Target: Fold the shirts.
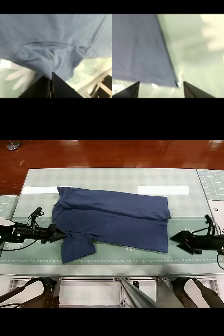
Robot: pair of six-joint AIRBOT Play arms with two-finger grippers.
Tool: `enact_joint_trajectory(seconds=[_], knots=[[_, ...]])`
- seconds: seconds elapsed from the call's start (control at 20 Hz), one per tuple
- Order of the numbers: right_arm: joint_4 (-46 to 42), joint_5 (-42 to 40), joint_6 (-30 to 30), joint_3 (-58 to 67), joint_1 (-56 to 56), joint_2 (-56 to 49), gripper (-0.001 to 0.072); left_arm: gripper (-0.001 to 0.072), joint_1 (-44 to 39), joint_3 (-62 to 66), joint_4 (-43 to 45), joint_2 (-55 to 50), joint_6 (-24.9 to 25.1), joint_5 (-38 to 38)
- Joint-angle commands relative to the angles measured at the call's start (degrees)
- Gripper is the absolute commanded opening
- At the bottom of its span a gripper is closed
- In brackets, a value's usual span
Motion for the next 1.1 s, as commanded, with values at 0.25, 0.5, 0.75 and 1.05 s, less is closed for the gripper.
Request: enact_joint_trajectory(seconds=[0.25, 0.5, 0.75, 1.05], knots=[[-2.0, 1.8, 3.3, -3.9, -0.2, -2.7, 0.0627, 0.0031, -0.2, 1.1, -0.2, -0.1, 0.5, -0.3], [7.5, -2.5, -3.1, -3.9, -0.2, -10.1, 0.0626, 0.0031, -1.5, 1.1, -0.2, -0.1, 0.5, 1.0], [16.7, -4.5, -8.6, -3.9, -0.2, -15.6, 0.0626, 0.0031, -5.1, 1.1, -0.2, -0.1, 0.2, 3.7], [18.0, -4.8, -11.0, -3.9, 0.0, -16.6, 0.0385, 0.0031, -5.5, 1.1, -0.2, -0.1, -0.4, 5.4]])
